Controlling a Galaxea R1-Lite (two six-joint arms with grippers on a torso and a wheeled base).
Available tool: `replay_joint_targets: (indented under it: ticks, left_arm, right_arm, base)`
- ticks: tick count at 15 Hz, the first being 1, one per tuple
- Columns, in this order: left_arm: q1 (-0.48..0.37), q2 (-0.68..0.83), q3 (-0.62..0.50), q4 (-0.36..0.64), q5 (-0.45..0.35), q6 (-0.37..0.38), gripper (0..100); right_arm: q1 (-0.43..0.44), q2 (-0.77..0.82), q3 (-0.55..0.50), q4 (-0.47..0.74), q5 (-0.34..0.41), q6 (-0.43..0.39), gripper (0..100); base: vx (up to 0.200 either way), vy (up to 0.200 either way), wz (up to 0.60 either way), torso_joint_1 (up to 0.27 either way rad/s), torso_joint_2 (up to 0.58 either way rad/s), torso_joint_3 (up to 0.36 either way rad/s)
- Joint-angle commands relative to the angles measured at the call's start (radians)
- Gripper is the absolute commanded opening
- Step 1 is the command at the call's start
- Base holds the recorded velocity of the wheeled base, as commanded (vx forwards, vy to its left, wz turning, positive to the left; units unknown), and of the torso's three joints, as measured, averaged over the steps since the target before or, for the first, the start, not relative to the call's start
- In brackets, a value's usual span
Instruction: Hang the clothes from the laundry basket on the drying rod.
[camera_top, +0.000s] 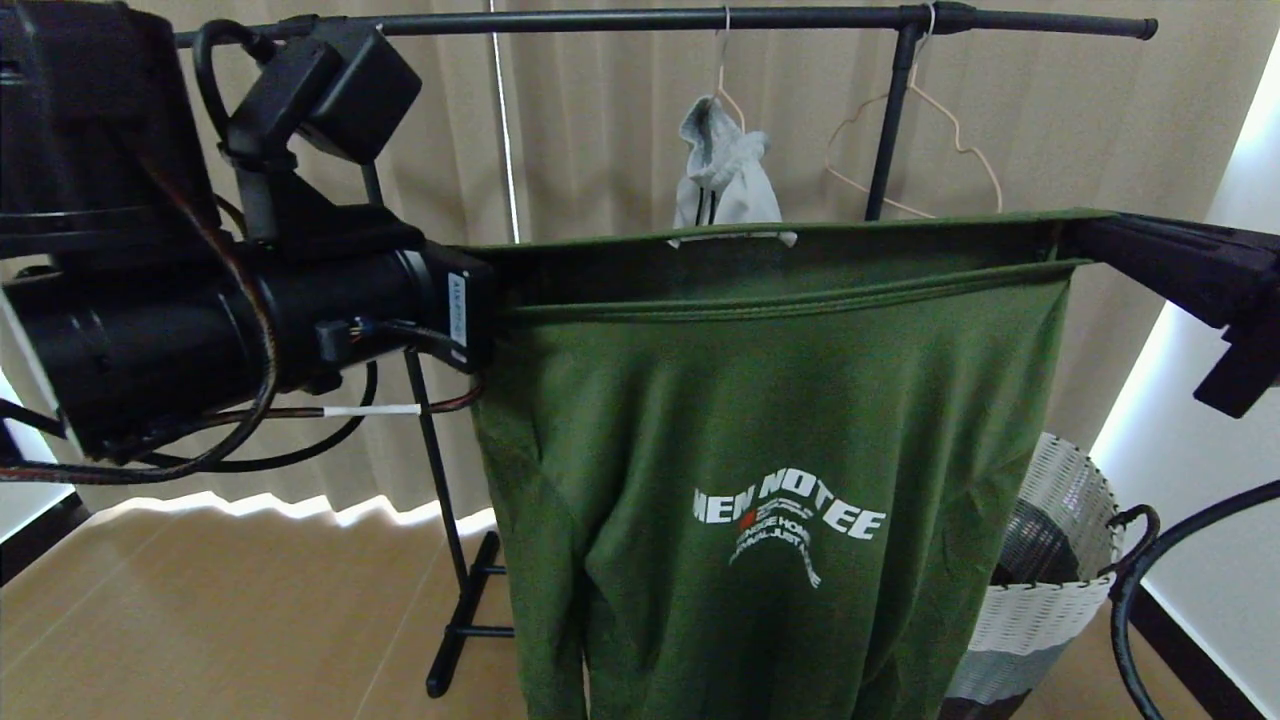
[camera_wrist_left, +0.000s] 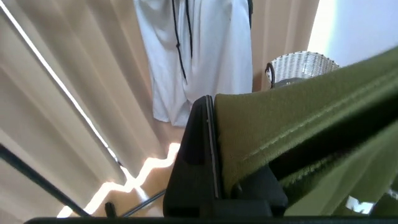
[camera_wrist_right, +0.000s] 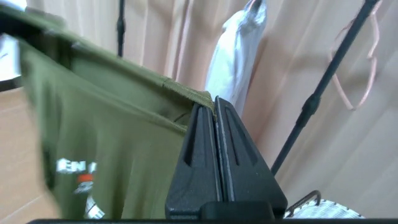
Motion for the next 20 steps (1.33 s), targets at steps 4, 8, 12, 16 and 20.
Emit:
replay_joint_targets:
  ticks: [4, 8, 12, 16, 20]
  left_arm:
    - [-0.100, -0.195, 0.037, 0.181, -0.007, 0.001, 0]
    - [-0.161, -0.260, 0.053, 0.240, -0.007, 0.002, 0]
    - [-0.181, -0.280, 0.061, 0.242, -0.007, 0.008, 0]
    - [-0.201, -0.286, 0.075, 0.242, -0.006, 0.008, 0]
    - [-0.201, -0.286, 0.083, 0.242, -0.006, 0.008, 0]
  right_arm:
    - [-0.044, 0.196, -0.083, -0.137, 0.002, 0.002, 0]
    - [-0.044, 0.302, -0.149, -0.221, 0.004, 0.028, 0]
    - [-0.044, 0.360, -0.206, -0.246, 0.005, 0.031, 0]
    - [-0.044, 0.400, -0.246, -0.246, 0.005, 0.031, 0]
    - [-0.044, 0.398, -0.241, -0.246, 0.005, 0.031, 0]
  base:
    - [0.000, 0.000, 0.00, 0.000, 0.00, 0.000]
    - [0.000, 0.000, 0.00, 0.000, 0.00, 0.000]
    - [0.000, 0.000, 0.00, 0.000, 0.00, 0.000]
    - [0.000, 0.000, 0.00, 0.000, 0.00, 0.000]
    - [0.000, 0.000, 0.00, 0.000, 0.00, 0.000]
